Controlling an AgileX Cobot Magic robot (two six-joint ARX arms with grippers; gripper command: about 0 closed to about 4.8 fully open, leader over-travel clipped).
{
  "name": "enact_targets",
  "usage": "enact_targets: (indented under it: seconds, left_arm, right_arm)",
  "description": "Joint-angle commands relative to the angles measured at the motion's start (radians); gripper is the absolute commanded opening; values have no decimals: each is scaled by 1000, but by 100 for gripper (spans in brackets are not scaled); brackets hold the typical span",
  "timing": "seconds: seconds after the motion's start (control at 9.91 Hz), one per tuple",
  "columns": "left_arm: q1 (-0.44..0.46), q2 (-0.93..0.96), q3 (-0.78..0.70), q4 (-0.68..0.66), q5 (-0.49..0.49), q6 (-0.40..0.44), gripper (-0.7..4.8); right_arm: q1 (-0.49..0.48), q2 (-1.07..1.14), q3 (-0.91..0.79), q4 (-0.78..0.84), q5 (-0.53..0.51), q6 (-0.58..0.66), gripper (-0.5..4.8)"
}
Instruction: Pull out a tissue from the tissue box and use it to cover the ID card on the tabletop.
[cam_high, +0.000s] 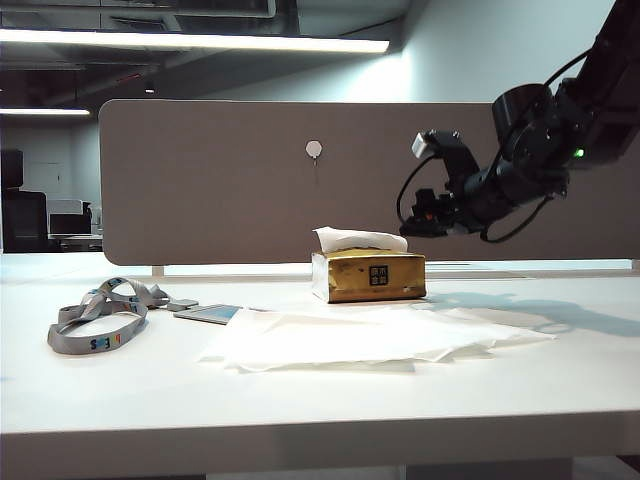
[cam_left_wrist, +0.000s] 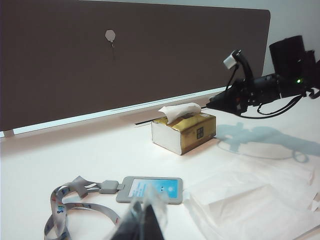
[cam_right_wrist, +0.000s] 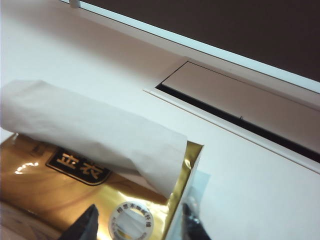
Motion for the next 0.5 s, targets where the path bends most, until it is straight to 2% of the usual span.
enact_targets:
  seconds: [0.1, 0.3, 0.5]
  left_arm:
    - [-2, 1, 4, 11, 6, -4, -5]
    - [-2, 1, 4, 11, 5, -3, -5]
    - [-2, 1, 4, 10, 5, -3, -5]
  right_arm:
    - [6, 36, 51, 8, -5, 0, 214]
    - [13, 49, 82, 8, -2, 0, 214]
    - [20, 97, 187, -36, -1, 0, 214]
